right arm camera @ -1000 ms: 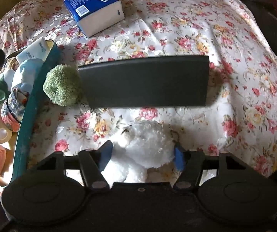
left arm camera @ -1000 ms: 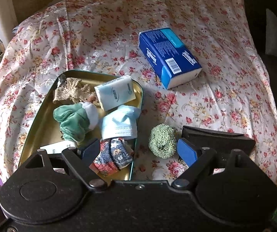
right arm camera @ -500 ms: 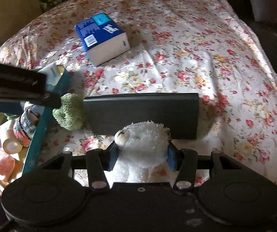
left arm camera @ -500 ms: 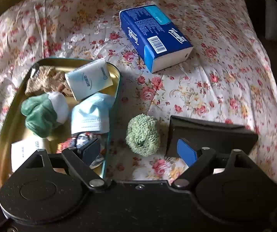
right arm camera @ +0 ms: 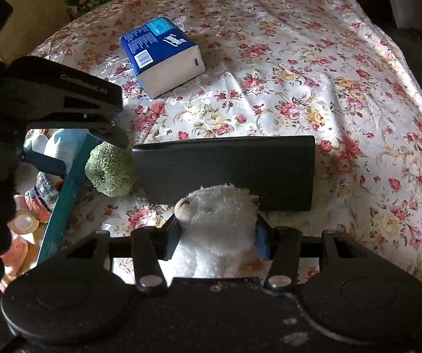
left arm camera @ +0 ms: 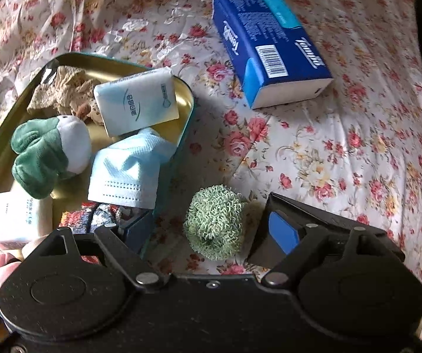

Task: Organize soft objects
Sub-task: 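Grasp the green scrubber ball with the left tool while the right holds the bear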

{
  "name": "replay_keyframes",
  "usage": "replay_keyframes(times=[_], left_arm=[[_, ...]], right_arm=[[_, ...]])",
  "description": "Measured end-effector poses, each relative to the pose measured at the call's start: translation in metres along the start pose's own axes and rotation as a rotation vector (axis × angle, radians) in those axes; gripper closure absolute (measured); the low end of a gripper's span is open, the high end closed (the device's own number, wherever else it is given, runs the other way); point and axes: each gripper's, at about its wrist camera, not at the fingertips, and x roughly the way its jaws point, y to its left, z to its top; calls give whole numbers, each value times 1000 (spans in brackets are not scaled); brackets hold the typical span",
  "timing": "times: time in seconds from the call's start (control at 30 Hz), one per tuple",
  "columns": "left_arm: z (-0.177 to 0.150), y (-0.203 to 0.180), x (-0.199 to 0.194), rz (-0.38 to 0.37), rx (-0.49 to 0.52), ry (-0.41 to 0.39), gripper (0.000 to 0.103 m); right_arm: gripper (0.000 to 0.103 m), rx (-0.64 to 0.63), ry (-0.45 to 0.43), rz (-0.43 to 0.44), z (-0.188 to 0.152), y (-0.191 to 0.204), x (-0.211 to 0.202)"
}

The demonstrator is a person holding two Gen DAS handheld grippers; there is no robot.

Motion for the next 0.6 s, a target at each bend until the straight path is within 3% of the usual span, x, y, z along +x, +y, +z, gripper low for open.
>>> replay_keyframes(times=[0.23, 0.53, 0.6], left_arm=[[6, -4, 14, 55, -13, 6, 28], [9, 0, 24, 37, -27, 30, 29], [9, 3, 23, 38, -38, 16, 42]], right_arm=[[53, -16, 1, -5, -1, 3, 4], [53, -17, -2, -1, -1, 3, 4], [53, -19, -4, 2, -1, 3, 4]])
